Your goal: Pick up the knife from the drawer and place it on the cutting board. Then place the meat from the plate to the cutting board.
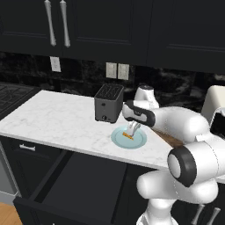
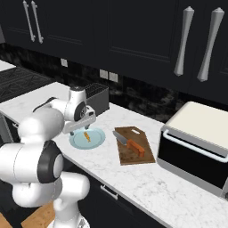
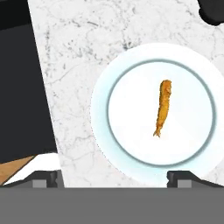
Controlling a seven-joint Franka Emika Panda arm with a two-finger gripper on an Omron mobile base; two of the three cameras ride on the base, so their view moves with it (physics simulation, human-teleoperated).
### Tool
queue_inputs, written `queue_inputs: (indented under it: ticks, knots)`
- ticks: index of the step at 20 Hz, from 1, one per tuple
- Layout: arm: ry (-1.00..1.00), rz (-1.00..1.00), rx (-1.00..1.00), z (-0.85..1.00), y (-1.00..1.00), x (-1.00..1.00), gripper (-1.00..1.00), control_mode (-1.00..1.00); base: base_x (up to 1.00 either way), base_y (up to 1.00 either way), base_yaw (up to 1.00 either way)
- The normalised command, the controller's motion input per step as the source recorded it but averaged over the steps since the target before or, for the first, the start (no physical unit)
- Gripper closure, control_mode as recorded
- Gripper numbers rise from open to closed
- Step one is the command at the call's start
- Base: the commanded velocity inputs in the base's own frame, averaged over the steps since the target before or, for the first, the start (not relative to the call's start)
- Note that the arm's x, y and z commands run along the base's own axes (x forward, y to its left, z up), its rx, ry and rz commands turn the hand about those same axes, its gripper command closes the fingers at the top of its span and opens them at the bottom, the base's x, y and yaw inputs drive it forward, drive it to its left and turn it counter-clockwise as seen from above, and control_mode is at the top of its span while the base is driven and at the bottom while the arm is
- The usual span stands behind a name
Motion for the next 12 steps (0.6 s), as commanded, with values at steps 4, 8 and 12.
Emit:
queue_inputs:
  ticks: [4,8,12]
  knots:
    - [0.02,0.0,-0.02,-0.22,0.08,0.23,-1.0,-1.0,0.0,0.0,0.0]
    - [0.01,0.0,-0.03,-0.31,0.0,0.28,-1.0,-1.0,0.0,0.0,0.0]
    - [0.0,-0.01,-0.02,-0.46,0.0,0.17,-1.0,-1.0,0.0,0.0,0.0]
